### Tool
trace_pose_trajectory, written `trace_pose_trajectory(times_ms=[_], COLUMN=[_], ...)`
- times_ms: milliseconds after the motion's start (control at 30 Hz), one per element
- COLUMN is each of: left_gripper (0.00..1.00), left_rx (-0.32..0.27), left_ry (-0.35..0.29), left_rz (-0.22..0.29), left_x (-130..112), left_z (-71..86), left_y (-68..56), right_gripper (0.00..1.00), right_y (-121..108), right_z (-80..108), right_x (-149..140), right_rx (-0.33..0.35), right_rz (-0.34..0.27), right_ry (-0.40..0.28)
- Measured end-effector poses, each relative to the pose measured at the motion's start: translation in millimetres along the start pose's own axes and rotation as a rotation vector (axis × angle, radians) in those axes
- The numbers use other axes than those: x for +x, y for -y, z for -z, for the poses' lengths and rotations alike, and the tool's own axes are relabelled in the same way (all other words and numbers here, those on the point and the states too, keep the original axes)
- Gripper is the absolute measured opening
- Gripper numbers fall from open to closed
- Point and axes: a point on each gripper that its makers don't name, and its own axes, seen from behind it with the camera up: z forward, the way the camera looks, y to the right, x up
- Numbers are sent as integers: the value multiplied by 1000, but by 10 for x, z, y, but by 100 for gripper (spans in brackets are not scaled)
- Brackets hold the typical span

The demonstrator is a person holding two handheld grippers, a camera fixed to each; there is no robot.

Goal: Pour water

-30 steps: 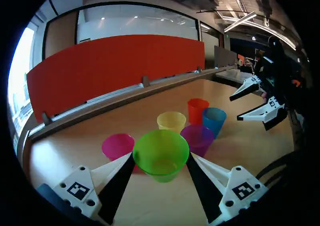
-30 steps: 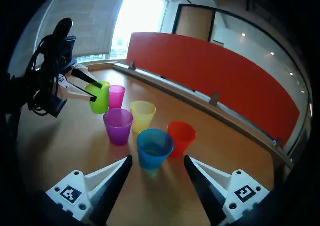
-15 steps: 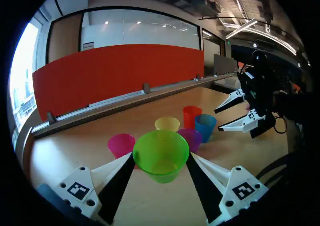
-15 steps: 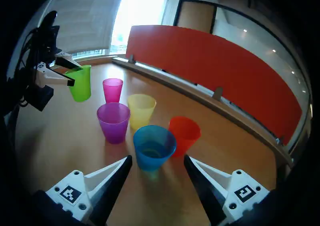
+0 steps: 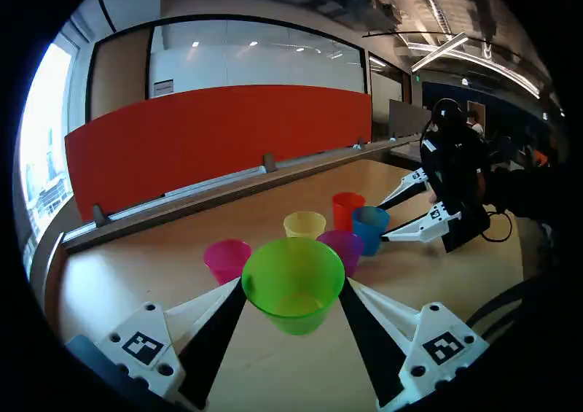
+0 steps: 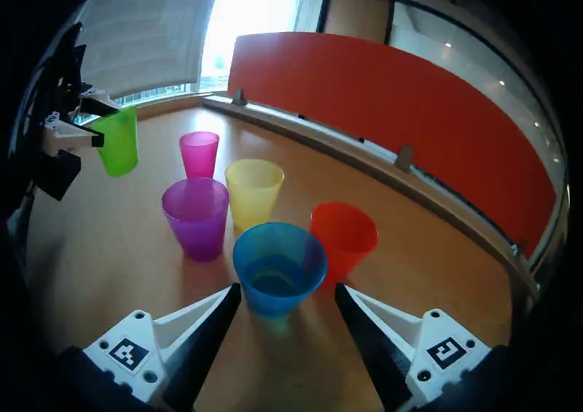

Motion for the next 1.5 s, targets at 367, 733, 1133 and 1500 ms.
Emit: trace_pose_trajectory(times_ms=[367,733,1133,1500], left_gripper=[88,88,88,88], left_rx=[-3,-1,-2,-4], left_ry=[1,0,2,-2], left_rz=[-7,-2,-3,-3], left_x=[-23,-25,-47,-36], left_z=[71,103,86,89], left_y=[-45,-21,-33,-59], right_gripper=[100,100,91,91], right_y=[70,84,85,88], right_z=[-172,-246,-256,-46], right_x=[76,112,113,322], right_rx=[25,34,34,22], right_rz=[0,-15,-29,-27], right_ry=[2,-7,-24,-82])
